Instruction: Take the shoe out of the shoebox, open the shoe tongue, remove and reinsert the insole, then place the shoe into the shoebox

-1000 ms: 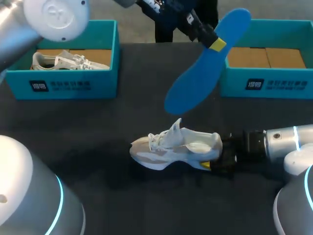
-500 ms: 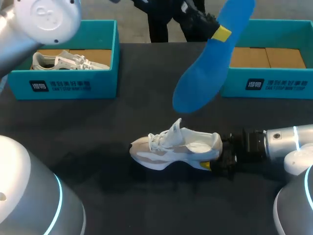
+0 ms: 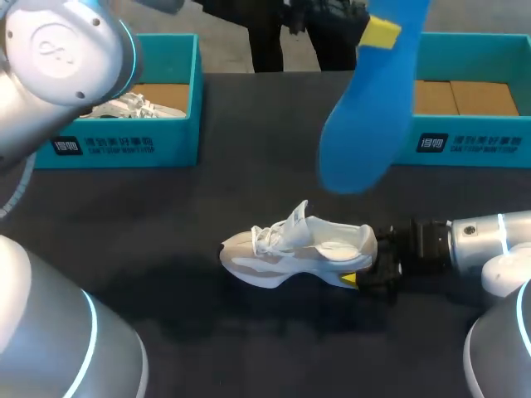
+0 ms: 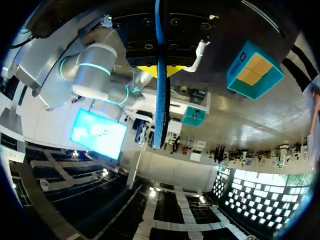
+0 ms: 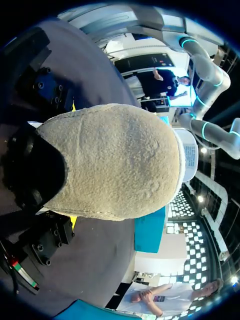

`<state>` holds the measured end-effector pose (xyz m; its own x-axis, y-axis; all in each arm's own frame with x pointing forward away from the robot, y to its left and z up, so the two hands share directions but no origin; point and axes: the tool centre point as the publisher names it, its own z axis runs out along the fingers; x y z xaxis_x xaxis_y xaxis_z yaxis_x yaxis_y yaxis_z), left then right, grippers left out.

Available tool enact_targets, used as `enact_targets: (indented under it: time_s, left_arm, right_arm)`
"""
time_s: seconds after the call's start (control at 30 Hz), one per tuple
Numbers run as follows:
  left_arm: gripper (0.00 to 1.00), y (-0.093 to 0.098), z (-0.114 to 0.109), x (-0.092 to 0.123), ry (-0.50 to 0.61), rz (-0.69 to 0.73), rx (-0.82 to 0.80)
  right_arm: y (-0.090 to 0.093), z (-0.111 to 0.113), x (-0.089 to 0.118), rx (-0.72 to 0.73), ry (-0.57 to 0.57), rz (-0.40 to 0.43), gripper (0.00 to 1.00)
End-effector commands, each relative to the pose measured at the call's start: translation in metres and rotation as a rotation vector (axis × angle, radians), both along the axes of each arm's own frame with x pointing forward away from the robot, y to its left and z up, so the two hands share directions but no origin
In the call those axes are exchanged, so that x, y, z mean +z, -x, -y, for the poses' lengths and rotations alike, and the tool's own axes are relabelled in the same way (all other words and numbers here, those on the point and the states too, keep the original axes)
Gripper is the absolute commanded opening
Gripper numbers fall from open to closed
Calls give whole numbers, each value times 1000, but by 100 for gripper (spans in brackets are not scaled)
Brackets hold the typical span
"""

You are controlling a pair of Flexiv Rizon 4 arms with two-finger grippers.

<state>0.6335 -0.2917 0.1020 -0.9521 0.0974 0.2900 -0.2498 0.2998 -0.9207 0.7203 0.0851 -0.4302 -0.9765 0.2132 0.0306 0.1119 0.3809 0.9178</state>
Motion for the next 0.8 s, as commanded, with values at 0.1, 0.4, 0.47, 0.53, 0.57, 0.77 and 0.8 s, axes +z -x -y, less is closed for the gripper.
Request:
enact_targets:
  time_s: [0.1, 0.4, 0.47, 0.53, 0.57, 0.77, 0.8]
  left_arm:
    - [0, 5, 0, 18, 49, -64, -10]
    - [0, 33, -4, 62, 90, -104, -55]
    - [0, 43, -1, 68, 85, -108, -62]
    - [0, 51, 0, 73, 82, -120, -66]
    - [0, 56, 1, 76, 77, -142, -70]
    - [0, 65, -4, 86, 110, -261, -46]
    - [0, 65, -4, 86, 110, -261, -46]
  right_arm:
    - [0, -1, 0, -1, 4, -1, 0]
    - [0, -1, 0, -1, 4, -1, 0]
    - [0, -1, 0, -1, 4, -1, 0]
    - [0, -1, 0, -1, 4, -1, 0]
    - [0, -1, 0, -1, 4, -1, 0]
    - [0, -1, 0, -1, 4, -1, 0]
    - [0, -1, 0, -1, 4, -1, 0]
